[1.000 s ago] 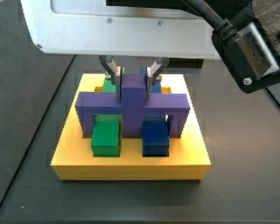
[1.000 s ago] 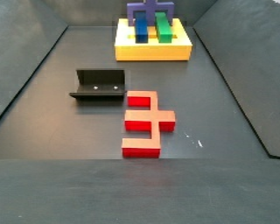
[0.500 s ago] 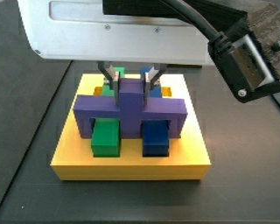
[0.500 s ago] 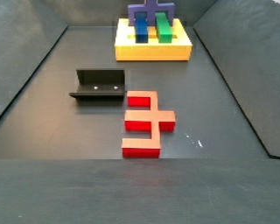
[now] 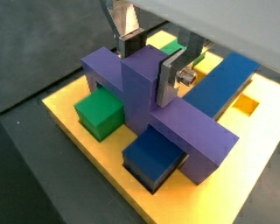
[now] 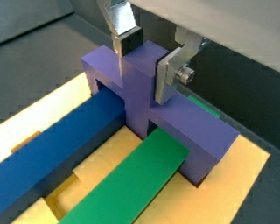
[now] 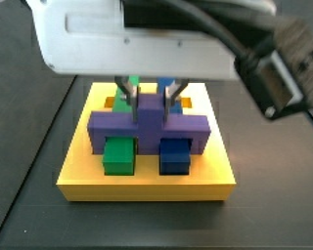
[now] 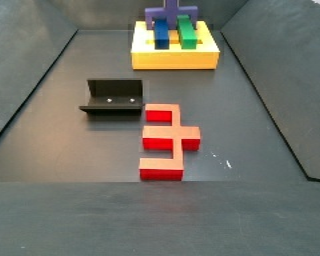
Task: Pick up the purple object. Move up. Move to above the board. Insert the purple object.
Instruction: Insert the purple object.
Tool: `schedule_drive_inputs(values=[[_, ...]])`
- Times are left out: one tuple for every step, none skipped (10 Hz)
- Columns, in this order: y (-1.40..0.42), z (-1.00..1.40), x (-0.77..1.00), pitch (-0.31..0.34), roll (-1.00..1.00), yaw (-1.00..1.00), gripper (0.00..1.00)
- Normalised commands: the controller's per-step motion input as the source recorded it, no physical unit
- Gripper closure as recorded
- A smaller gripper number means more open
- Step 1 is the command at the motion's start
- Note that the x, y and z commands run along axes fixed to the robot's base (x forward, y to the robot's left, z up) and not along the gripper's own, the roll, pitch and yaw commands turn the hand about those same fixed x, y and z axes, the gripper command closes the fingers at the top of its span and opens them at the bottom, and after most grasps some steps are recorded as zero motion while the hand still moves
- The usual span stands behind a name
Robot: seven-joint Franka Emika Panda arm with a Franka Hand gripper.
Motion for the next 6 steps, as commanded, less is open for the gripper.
schedule_drive_inputs(values=[[0.00, -0.39, 0.31, 0.000, -0.03, 0.00, 1.00], [0.00, -0.39, 0.03, -0.036, -0.02, 0.00, 1.00], [0.00, -0.35, 0.00, -0.083, -0.02, 0.00, 1.00], [0.02, -0.21, 0.00, -0.077, -0.06, 0.00, 1.00], [0.00, 0.00, 0.00, 0.000, -0.01, 0.00, 1.00], [0.00, 0.00, 0.00, 0.000, 0.00, 0.00, 1.00]])
